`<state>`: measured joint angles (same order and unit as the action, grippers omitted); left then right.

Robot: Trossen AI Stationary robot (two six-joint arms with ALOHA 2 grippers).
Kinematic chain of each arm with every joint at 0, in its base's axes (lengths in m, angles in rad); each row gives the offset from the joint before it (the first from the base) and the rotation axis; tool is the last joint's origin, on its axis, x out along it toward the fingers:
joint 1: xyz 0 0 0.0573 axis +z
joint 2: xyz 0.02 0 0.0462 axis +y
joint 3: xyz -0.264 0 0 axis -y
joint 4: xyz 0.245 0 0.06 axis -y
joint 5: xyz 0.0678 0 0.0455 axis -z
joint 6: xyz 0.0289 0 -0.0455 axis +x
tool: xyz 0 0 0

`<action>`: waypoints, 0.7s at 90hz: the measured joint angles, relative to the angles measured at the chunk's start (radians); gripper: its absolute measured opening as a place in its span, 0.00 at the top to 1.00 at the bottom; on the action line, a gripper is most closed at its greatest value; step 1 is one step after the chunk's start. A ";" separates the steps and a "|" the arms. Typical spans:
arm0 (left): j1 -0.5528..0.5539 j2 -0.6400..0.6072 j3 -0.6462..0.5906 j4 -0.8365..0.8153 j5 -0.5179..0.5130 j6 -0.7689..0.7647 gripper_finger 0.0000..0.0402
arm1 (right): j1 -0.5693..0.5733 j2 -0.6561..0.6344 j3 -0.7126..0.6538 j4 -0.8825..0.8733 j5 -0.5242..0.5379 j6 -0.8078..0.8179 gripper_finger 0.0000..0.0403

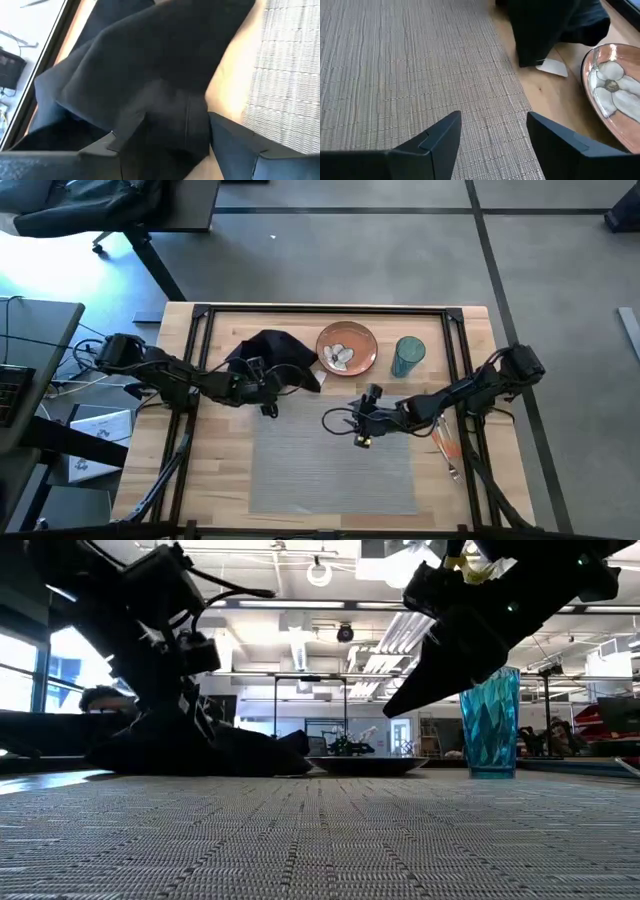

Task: Set table place
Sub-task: Fold the black table napkin on the gray tablemat

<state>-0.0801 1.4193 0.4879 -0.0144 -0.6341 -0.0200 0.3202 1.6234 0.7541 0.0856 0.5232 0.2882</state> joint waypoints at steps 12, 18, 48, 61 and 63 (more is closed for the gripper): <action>0.030 0.004 -0.037 0.075 0.004 0.047 0.54 | 0.000 0.000 0.000 0.000 0.000 0.003 0.47; 0.046 0.014 -0.042 0.083 0.030 0.058 0.57 | 0.000 0.000 0.000 0.000 0.000 0.003 0.47; 0.065 0.111 -0.029 0.083 0.020 0.055 0.97 | 0.000 0.000 0.000 -0.002 0.001 0.026 0.47; 0.003 0.054 0.065 -0.004 0.016 0.032 0.99 | 0.000 0.000 0.000 0.000 0.001 0.023 0.47; -0.008 0.042 0.087 -0.023 0.016 0.031 0.99 | 0.000 0.000 0.000 0.004 0.001 0.018 0.47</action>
<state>-0.0884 1.4615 0.5751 -0.0374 -0.6180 0.0114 0.3202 1.6238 0.7544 0.0901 0.5240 0.3064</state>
